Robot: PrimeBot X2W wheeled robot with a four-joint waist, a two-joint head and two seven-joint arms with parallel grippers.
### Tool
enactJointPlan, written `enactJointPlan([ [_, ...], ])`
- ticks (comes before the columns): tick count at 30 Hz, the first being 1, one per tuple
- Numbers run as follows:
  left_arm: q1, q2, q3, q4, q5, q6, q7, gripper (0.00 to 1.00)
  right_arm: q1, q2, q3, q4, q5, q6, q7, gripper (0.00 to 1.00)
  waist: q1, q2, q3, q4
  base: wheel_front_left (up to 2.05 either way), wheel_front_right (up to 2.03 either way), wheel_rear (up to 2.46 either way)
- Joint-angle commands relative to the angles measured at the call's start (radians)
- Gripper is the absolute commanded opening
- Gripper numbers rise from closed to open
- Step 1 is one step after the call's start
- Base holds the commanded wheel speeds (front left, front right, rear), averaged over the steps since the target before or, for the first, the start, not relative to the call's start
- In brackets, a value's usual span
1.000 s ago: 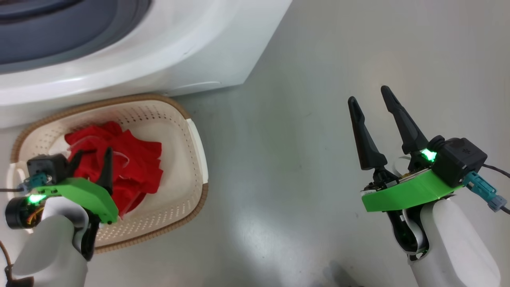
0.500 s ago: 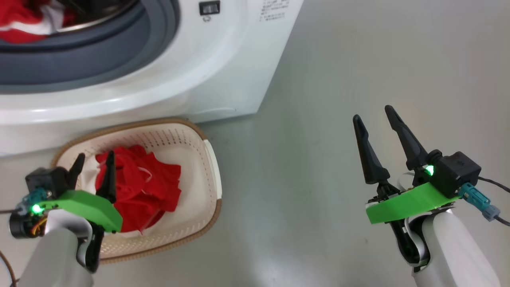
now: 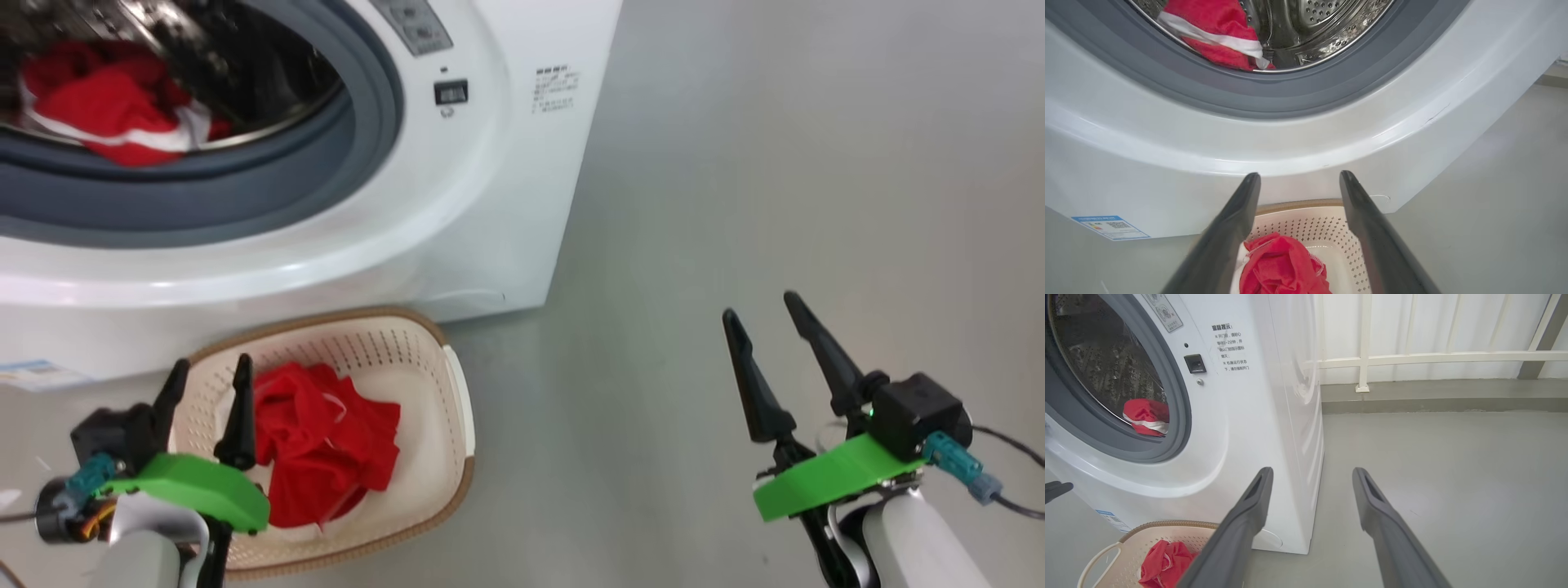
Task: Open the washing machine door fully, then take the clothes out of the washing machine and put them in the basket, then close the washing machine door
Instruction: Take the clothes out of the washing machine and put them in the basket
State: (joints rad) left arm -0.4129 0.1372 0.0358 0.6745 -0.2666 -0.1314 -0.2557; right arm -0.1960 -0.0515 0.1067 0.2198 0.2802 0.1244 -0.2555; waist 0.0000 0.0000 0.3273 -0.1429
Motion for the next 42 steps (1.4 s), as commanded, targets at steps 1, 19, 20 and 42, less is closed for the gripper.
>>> enactJointPlan([
  [1, 0.021, 0.024, 0.038, -0.035, 0.01, 0.001, -0.006, 1.0, 0.016, 0.001, 0.013, -0.02, -0.007, 0.006, -0.006, 1.0, 0.0, 0.0, -0.047, 0.009, 0.0, 0.0, 0.0],
  [19, 0.227, -0.037, 0.126, -0.302, 0.086, 0.001, -0.006, 1.0, 0.13, -0.025, -0.003, -0.01, -0.007, 0.006, -0.006, 1.0, 0.0, 0.0, -0.196, 0.039, 0.0, 0.0, 0.0],
  [20, 0.238, -0.039, 0.131, -0.315, 0.089, 0.001, -0.006, 1.0, 0.135, -0.027, -0.004, -0.011, -0.006, 0.006, -0.006, 1.0, 0.0, 0.0, -0.201, 0.041, 0.0, 0.0, 0.0],
  [42, 0.462, -0.082, 0.183, -0.505, 0.09, 0.001, -0.006, 1.0, 0.225, -0.064, -0.019, -0.022, 0.01, 0.006, -0.006, 1.0, 0.0, 0.0, -0.295, 0.049, 0.0, 0.0, 0.0],
])
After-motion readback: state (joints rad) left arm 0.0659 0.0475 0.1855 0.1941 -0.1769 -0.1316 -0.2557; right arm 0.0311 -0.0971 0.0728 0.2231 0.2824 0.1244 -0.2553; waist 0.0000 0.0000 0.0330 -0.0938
